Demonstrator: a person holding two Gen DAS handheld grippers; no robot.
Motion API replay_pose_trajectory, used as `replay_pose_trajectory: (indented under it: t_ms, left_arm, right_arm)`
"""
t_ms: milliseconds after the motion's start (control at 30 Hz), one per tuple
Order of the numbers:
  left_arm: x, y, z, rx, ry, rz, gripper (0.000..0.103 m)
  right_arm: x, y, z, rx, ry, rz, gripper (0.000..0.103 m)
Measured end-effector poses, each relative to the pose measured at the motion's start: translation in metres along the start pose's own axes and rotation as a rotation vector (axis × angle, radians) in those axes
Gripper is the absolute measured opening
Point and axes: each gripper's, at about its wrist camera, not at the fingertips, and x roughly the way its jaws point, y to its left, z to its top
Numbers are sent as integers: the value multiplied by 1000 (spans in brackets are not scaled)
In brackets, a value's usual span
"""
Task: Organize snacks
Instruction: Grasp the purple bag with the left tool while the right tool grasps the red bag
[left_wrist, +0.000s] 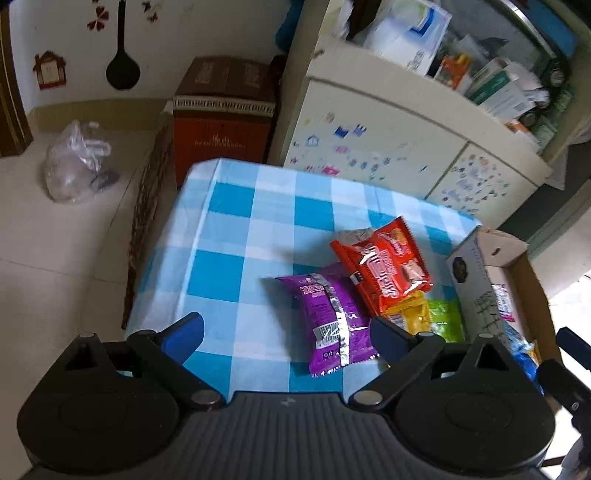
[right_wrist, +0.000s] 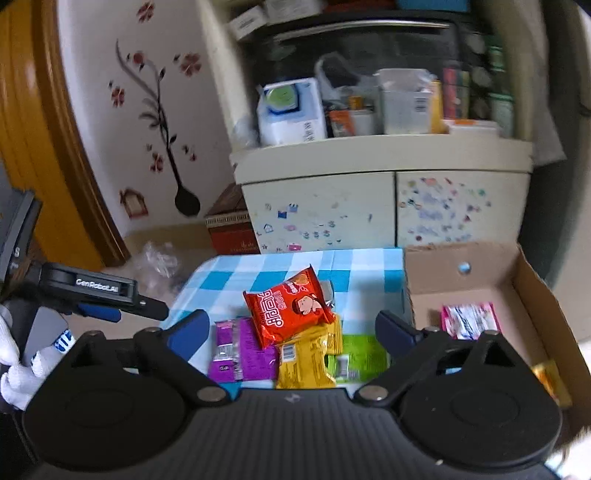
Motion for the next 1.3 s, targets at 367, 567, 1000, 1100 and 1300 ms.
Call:
replay_pose_trajectory:
  t_ms: [367,567,1000,1100,1300]
  left_arm:
    - [69,-4,8,-34,113,131,99]
    - [68,0,13,-94,133,150,99]
    - [76,11,12,-187,162,151,99]
    - [76,11,13,-191,159,140,99]
    - [79,9,13,-210,154,88,99]
  right_arm:
    - [92,-11,1,-7,76,4,97]
    - [131,0,-2,-103,86,-15,99]
    - [181,12,-16,-249,123,-60,100]
    - [180,6,-14,-199,125,-26,91]
    - [168,7,-9,-205,142,-23,77]
